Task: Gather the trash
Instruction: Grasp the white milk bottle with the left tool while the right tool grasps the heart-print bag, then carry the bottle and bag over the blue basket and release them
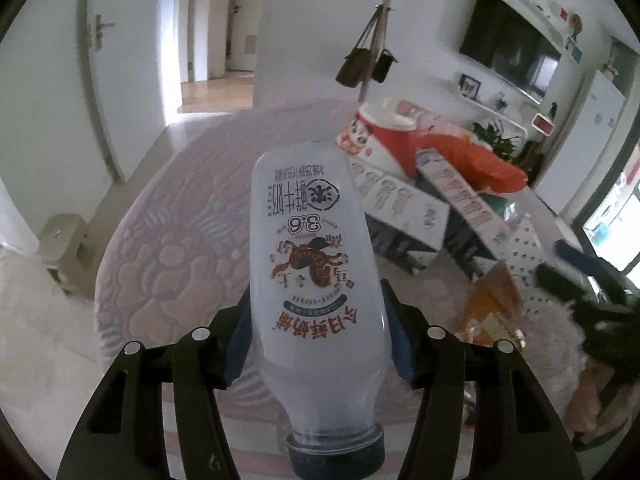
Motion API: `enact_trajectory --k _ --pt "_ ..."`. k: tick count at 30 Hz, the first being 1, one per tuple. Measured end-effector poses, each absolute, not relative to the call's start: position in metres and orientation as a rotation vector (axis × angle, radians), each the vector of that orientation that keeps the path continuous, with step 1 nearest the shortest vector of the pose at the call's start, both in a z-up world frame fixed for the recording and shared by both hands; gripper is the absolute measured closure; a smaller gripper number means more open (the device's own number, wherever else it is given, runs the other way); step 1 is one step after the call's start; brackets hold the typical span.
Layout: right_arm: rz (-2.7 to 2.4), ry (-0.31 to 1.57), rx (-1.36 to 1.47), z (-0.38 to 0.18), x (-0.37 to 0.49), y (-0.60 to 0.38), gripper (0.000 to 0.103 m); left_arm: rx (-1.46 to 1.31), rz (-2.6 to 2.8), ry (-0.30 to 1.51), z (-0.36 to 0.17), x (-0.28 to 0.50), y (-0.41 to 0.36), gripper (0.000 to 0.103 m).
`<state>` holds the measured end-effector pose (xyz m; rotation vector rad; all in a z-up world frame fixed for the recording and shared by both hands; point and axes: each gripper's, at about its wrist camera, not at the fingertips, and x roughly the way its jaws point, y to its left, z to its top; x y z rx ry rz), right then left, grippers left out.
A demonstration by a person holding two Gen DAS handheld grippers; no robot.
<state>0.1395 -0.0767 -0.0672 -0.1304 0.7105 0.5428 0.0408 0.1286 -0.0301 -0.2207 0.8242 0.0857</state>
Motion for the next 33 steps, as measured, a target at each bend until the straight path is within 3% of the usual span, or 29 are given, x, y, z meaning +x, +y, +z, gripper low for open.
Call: enact_trajectory --k 1,3,6,11,19,27,33 --pt "0.532 0.726 -0.154 -0.071 0.141 -0.073 0.03 -0.22 0.08 0.821 -0.028 0.041 0.127 0.047" --pt "0.532 0.753 -0.198 -0.076 0.14 -0.066 0.06 -0.225 0.067 0.813 -0.026 0.041 0.126 0.047" --pt "0.575 0.749 -0.197 -0.078 0.131 -0.066 0.079 -0.235 0.057 0.799 -0.019 0.044 0.123 0.047" --pt "0.531 0.689 -0.135 -0.065 0.118 -0.088 0.084 -0.247 0.014 0.743 -0.007 0.042 0.118 0.047" --pt "0.422 0.586 -0.012 -0.029 0.101 -0.154 0.085 -0.212 -0.11 0.676 0.02 0.053 0.07 0.047" --pt "0.197 0.537 0.024 -0.014 0.092 -0.236 0.085 -0.118 -0.312 0.661 0.035 0.082 -0.04 0.047" --pt "-0.009 0.583 0.119 -0.035 0.095 -0.32 0.085 -0.088 -0.49 0.715 0.034 0.113 -0.139 0.047"
